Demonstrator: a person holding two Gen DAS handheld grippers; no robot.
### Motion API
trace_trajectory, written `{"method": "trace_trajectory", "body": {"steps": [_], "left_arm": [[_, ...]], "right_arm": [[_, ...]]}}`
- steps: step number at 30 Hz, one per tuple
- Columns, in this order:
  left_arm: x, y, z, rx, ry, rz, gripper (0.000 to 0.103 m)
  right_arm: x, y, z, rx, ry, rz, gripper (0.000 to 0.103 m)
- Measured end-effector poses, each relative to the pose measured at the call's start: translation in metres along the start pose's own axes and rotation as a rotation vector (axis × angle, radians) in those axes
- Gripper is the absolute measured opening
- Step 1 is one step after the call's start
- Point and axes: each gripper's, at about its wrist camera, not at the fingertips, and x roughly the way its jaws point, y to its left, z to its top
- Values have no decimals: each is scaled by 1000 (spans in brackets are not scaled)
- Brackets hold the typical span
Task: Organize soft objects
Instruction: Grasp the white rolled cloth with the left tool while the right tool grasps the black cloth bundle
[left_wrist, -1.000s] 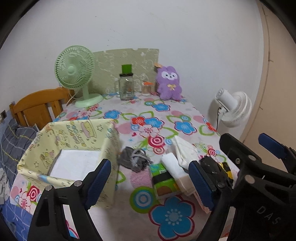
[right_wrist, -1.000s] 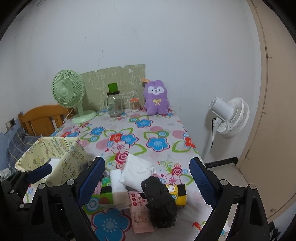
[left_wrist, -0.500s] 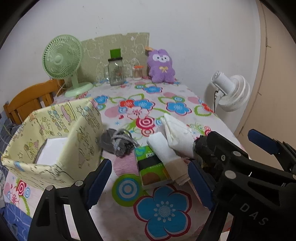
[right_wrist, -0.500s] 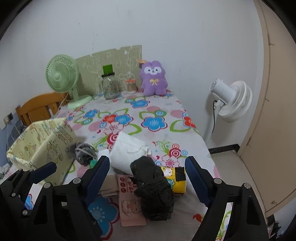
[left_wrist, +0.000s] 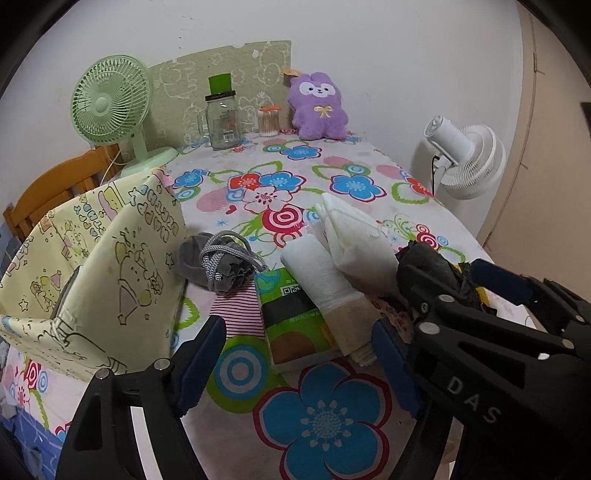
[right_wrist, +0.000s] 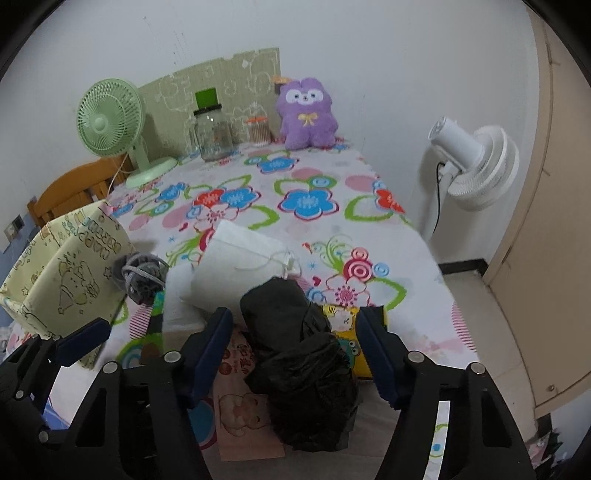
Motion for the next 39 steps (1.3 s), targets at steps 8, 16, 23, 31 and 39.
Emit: {"method": "trace_trajectory", "body": {"steps": [8, 16, 23, 31, 39], "left_arm": [[4, -5, 2, 15, 4, 13, 80], [6, -11, 11, 26, -1, -19, 63], [16, -14, 13, 37, 38, -74, 31], [10, -10, 13, 32, 36, -108, 9], [-5, 1, 17, 29, 8, -123, 5]], "right_arm": [[14, -5, -2, 28, 40, 39, 46], [8, -6, 3, 36, 31, 61, 44], [10, -4, 4, 36, 46, 73, 45], [5, 6, 6, 26, 38, 72, 45], [-9, 17, 11, 23, 17, 60, 45]]}}
